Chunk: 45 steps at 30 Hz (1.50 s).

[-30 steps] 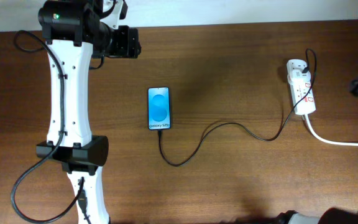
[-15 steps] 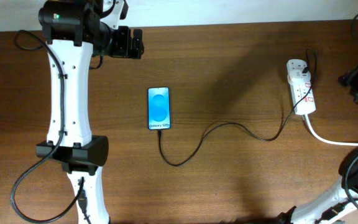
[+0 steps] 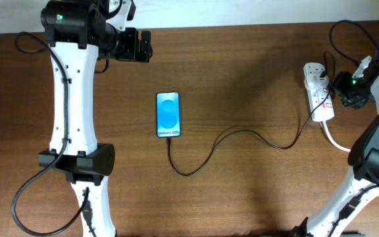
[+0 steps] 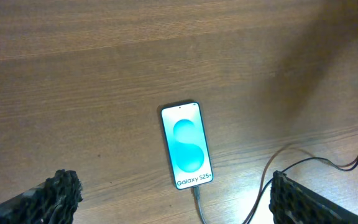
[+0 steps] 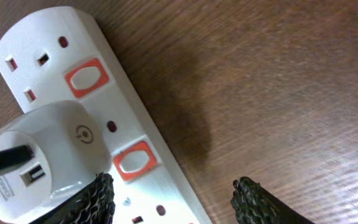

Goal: Plug charger to phone and switch on socket
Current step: 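Move the right gripper to the power strip's switch beside the charger, then press the orange switch down with the right gripper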

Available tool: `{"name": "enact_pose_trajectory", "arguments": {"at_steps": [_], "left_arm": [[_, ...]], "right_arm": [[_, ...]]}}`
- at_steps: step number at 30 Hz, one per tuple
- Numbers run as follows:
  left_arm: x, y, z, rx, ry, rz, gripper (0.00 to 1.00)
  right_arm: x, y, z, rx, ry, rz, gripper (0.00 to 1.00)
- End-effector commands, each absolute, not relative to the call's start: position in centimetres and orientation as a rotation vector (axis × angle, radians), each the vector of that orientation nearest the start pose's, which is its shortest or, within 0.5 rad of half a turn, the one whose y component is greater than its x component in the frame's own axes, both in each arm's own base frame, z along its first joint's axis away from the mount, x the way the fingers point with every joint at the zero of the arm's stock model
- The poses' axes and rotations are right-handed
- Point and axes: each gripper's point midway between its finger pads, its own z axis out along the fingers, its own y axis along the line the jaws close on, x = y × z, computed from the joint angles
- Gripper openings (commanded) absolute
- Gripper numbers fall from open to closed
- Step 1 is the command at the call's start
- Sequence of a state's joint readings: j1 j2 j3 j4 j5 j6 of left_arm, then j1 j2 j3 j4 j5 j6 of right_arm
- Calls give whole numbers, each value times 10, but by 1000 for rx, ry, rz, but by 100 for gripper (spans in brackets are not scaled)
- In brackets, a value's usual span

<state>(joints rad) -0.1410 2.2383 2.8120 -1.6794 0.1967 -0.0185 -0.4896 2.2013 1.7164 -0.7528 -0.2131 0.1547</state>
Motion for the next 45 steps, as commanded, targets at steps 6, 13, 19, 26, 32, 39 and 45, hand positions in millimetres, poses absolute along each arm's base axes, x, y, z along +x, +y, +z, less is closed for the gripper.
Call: {"name": "enact_pose_trajectory", "arguments": {"at_steps": [6, 13, 19, 26, 32, 39, 45], "left_arm": [[451, -94, 301, 235, 2634, -294, 99], [451, -94, 301, 235, 2634, -294, 99], [451, -94, 301, 235, 2634, -294, 99], [451, -94, 301, 235, 2634, -294, 99], [451, -94, 301, 235, 2634, -294, 99], [451, -94, 301, 235, 2634, -294, 99], [451, -94, 301, 235, 2634, -294, 99]], "right_arm": [[457, -202, 23, 845, 2676, 102, 64], [459, -203, 20, 911, 2653, 112, 64], [456, -200, 0, 942, 2683, 126, 64], [455, -179, -3, 905, 2736, 144, 64], [456, -163, -7, 873, 2771, 154, 64], [455, -150, -9, 855, 2797, 196, 64], [450, -148, -10, 866, 2821, 202, 64]]}}
